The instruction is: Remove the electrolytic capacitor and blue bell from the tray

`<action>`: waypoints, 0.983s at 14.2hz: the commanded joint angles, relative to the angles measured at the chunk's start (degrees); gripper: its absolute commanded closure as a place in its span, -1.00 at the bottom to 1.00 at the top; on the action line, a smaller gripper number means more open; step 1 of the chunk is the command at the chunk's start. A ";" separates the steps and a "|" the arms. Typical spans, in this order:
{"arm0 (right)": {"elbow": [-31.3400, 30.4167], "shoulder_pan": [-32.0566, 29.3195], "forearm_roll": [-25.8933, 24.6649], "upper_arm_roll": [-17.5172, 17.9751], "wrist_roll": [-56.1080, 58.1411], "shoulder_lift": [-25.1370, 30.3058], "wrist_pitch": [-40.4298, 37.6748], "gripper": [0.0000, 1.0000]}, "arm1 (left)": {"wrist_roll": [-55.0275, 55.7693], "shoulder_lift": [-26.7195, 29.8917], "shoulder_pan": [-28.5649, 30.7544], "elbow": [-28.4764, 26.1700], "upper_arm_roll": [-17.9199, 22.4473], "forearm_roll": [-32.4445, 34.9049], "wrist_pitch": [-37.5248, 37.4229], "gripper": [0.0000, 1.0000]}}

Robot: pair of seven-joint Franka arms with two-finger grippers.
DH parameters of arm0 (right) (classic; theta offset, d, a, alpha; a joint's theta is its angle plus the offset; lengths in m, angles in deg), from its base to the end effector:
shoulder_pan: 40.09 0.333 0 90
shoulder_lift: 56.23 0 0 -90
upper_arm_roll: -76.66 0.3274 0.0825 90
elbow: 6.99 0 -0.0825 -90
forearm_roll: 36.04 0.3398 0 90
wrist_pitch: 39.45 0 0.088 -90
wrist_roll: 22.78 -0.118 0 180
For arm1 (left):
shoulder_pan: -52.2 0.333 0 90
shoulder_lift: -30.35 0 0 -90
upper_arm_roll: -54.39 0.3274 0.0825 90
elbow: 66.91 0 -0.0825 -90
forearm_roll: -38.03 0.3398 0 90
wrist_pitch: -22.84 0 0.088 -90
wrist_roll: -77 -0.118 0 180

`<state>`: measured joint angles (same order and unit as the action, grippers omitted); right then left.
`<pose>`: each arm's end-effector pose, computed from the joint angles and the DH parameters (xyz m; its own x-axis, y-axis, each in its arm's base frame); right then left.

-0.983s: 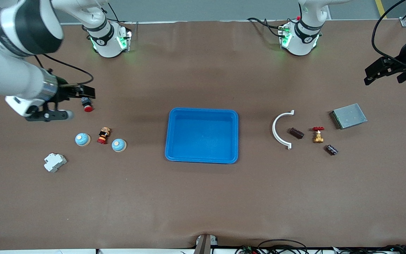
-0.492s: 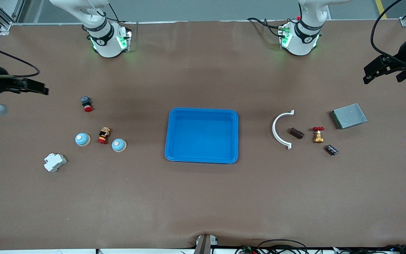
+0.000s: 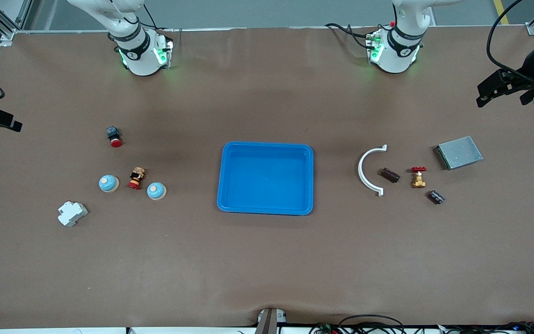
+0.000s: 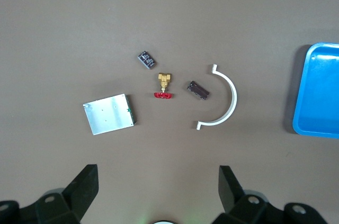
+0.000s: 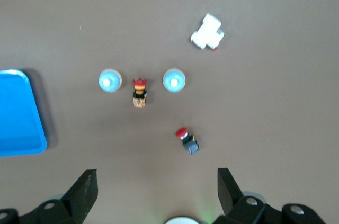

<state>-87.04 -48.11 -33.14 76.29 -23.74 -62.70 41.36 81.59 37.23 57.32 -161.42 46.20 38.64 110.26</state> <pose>0.5242 -0.0704 0.6260 0.9830 -0.1538 -0.1001 -0.1591 -0.9861 -0.0481 0.4659 -0.0286 0.6455 0.9996 0.0281 -0.0026 0.0280 -0.9992 -0.0280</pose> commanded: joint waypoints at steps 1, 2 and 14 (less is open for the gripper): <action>1.47 -0.32 -0.36 1.07 0.08 -1.26 2.32 -1.00 | -0.99 1.30 0.33 -0.84 -0.34 -0.78 -0.40 -1.00; 0.77 -0.32 -0.27 1.16 0.08 -1.35 2.68 -1.00 | -0.99 1.21 0.33 -0.84 -0.34 -0.78 -0.40 -1.00; -14.71 0.64 -0.79 1.60 0.08 9.02 11.91 -1.00 | -0.37 1.30 -0.02 -1.02 -1.05 -0.78 -0.49 -1.00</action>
<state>-101.04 -47.55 -33.15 77.66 -23.74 -55.73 52.55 81.59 37.23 56.90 -161.61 45.58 38.59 110.15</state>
